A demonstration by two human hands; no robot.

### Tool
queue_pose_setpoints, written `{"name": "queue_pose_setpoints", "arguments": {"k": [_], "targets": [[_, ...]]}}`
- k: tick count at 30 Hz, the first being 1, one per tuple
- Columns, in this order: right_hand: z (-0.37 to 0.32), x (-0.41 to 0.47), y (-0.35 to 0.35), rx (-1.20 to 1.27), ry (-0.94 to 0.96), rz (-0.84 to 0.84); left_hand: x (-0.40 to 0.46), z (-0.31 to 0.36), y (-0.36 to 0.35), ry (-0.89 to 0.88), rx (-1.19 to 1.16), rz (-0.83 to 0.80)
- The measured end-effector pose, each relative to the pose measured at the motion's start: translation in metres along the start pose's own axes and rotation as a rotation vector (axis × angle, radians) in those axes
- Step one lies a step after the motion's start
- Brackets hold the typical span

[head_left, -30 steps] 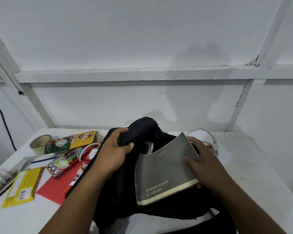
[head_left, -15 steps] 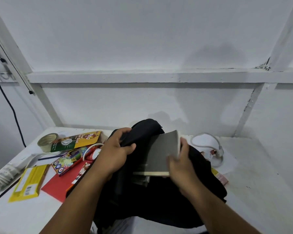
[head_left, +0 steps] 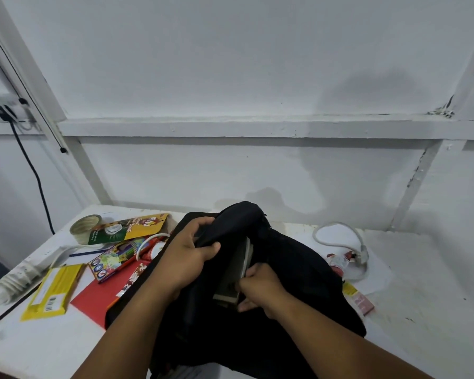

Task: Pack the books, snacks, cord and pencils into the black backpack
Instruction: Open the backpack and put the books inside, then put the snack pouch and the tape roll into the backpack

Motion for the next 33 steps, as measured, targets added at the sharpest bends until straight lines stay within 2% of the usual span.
{"name": "queue_pose_setpoints", "arguments": {"k": [7,10,19,24,30,33], "targets": [[0.003,0.005,-0.002,0.1,-0.065,0.003,0.003,-0.006,-0.007,0.031,-0.007,0.021],[0.016,0.004,-0.012,0.211,-0.07,0.039,0.001,-0.007,-0.013,0.044,-0.014,0.013],[0.024,0.005,-0.02,0.321,-0.029,0.166,-0.011,-0.011,-0.019,0.06,-0.049,0.017],[0.02,0.009,-0.008,0.372,0.027,0.139,-0.016,-0.014,-0.024,0.06,-0.071,0.034],[0.016,0.0,0.023,0.464,0.037,-0.014,-0.025,-0.029,-0.038,0.095,-0.084,0.003],[0.013,-0.011,0.044,0.464,0.124,0.074,-0.032,-0.04,-0.047,0.102,-0.089,-0.052]]}}
Point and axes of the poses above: each hand's wrist, its own x-axis towards the middle knuckle, its own y-axis out of the back of the hand, z = x × y, the point moved 1 cm from there along x, towards the middle knuckle, and after that the axes turned 9 degrees about x, right-handed, at the moved point
